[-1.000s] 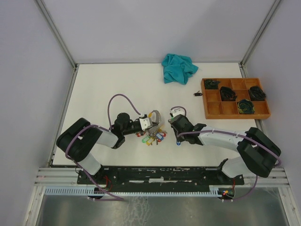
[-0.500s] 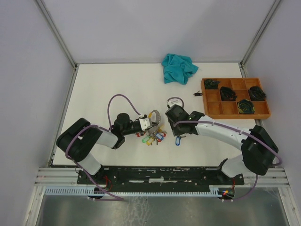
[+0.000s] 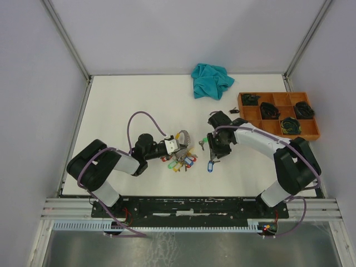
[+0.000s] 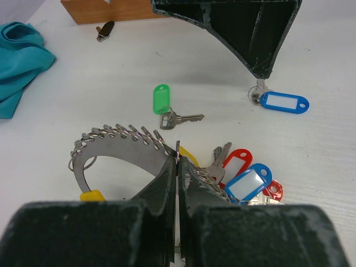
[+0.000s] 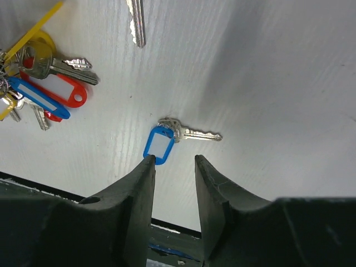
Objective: Put the keys on the keyring
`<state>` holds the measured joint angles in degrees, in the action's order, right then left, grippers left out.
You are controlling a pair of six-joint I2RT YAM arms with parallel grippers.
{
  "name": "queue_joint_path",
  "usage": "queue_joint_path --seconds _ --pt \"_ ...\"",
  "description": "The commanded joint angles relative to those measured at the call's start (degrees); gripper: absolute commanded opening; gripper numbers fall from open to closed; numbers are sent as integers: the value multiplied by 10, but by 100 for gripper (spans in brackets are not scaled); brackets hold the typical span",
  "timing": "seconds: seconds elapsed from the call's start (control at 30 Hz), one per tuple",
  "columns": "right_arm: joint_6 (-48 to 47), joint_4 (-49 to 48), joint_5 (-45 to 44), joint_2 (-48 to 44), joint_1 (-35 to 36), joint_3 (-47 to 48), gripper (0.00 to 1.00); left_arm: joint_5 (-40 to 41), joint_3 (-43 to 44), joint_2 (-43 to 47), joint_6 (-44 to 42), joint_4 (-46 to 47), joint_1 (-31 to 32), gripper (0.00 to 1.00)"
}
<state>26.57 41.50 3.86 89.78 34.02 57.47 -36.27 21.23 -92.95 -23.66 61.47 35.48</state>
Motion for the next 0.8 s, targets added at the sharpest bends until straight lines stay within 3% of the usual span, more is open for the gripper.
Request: queue_joint_path --seconds 0.0,0.77 --pt "-19 -11 85 29 -18 21 42 -7 1 13 8 38 3 3" --pt "-25 -60 96 87 -41 12 29 -9 0 16 8 35 3 3"
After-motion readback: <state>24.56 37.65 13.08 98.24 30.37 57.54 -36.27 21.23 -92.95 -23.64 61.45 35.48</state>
